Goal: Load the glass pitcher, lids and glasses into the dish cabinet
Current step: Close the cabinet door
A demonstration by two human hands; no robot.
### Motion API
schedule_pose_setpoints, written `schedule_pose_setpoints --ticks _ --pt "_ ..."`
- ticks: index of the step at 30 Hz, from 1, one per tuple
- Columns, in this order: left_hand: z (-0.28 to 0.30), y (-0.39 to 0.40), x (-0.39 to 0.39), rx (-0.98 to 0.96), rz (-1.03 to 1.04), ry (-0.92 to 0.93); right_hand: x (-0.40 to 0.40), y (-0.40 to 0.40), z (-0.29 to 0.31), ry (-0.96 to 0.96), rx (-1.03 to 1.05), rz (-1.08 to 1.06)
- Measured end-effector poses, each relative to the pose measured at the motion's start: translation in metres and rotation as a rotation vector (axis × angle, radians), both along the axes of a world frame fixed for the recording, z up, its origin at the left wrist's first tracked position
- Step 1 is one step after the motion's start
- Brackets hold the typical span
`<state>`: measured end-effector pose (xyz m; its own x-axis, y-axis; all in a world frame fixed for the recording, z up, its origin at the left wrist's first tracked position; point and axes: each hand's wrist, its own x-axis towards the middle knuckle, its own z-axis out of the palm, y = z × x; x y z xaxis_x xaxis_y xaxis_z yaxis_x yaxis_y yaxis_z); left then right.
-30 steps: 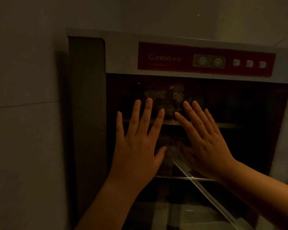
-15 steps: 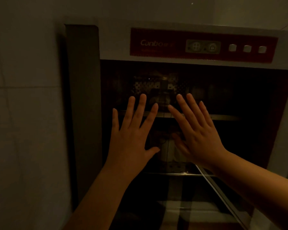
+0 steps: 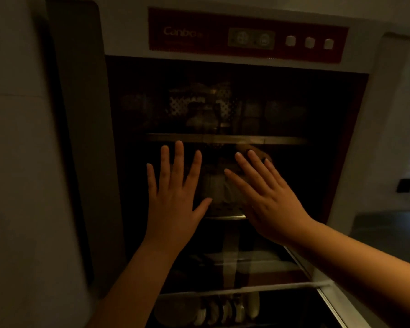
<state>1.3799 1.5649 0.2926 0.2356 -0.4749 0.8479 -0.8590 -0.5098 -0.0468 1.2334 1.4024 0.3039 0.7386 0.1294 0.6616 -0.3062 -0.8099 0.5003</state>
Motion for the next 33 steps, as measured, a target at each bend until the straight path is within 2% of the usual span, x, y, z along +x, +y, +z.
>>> schedule_pose_setpoints --ticks 6,9,15,19,23,25,28,33 --pt "-0.047 -0.01 -0.025 0.098 0.004 0.081 -0.034 -0.011 -0.049 0.136 0.08 -0.053" --pt "-0.071 -0.012 -0.043 0.154 -0.035 0.159 -0.057 -0.014 -0.075 0.264 0.161 -0.053" --pt "-0.125 -0.02 -0.108 0.414 -0.153 0.482 -0.125 -0.018 -0.128 0.473 0.452 -0.068" --pt "-0.157 -0.022 -0.178 0.461 -0.27 0.648 -0.186 -0.019 -0.157 0.515 0.632 -0.091" --pt "-0.18 -0.026 -0.258 0.523 -0.43 0.68 -0.244 -0.014 -0.177 0.603 0.707 -0.066" --pt "-0.19 -0.028 -0.293 0.571 -0.483 0.678 -0.265 -0.009 -0.184 0.556 0.783 -0.038" --pt "-0.201 -0.029 -0.334 0.659 -0.511 0.667 -0.286 -0.006 -0.193 0.468 0.86 -0.078" --pt "-0.216 -0.029 -0.378 0.752 -0.495 0.684 -0.308 -0.016 -0.214 0.501 0.907 -0.15"
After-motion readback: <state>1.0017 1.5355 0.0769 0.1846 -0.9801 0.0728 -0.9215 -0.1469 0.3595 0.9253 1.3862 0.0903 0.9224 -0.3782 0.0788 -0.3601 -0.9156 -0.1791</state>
